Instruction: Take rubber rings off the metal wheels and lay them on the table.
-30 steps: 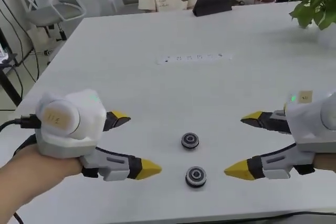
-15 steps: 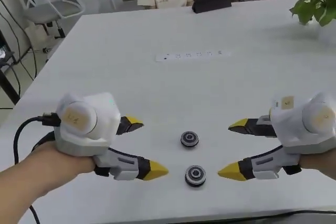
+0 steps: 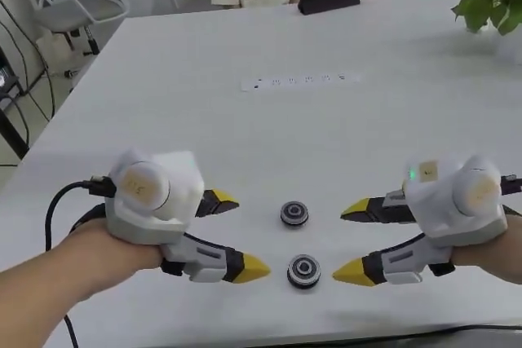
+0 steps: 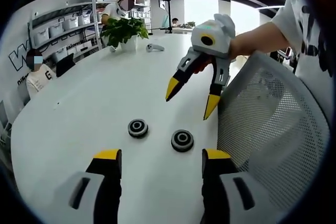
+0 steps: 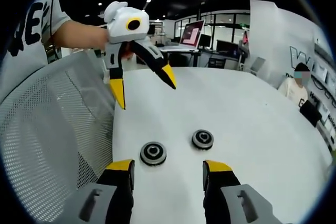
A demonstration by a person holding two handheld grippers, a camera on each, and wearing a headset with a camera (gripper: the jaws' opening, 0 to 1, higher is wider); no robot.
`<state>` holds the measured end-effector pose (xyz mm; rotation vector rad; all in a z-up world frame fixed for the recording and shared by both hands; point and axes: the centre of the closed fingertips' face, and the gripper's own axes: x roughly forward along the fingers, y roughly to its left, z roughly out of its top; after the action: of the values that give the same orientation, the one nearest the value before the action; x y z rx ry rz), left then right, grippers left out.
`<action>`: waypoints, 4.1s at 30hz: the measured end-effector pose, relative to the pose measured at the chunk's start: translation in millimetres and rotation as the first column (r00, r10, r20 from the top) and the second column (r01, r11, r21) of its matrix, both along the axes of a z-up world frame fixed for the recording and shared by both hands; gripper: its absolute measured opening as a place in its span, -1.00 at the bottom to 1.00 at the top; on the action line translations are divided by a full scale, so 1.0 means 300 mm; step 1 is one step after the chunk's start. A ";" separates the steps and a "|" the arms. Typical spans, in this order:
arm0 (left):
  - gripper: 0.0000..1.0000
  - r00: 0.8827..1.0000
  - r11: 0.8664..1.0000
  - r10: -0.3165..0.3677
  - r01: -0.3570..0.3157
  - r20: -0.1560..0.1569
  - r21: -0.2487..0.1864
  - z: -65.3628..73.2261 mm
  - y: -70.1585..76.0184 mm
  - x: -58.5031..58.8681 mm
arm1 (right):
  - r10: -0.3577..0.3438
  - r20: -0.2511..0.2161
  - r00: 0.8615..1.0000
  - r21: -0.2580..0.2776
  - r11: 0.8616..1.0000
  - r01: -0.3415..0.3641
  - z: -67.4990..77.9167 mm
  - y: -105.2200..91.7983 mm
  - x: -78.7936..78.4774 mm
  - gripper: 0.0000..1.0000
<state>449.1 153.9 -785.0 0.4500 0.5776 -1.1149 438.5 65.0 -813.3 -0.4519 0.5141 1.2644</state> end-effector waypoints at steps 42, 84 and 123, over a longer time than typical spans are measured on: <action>-0.55 0.980 0.987 -0.152 0.157 -0.128 0.032 -0.155 -0.181 -0.072 | 0.145 -0.073 0.987 -0.050 0.988 -0.149 -0.110 0.054 -0.039 -0.42; -0.85 0.994 0.994 -0.097 0.099 -0.051 0.053 -0.187 -0.209 -0.050 | 0.151 -0.127 0.980 0.002 0.988 -0.152 -0.130 0.133 -0.049 -0.43; -0.85 0.997 0.997 -0.063 0.065 -0.042 0.040 -0.187 -0.212 -0.052 | 0.029 -0.190 0.981 -0.062 0.997 -0.041 -0.155 0.059 -0.041 -0.94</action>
<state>433.5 90.5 -841.0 0.4851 0.6261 -1.1773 426.1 82.6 -859.9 -0.3993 0.7124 1.3347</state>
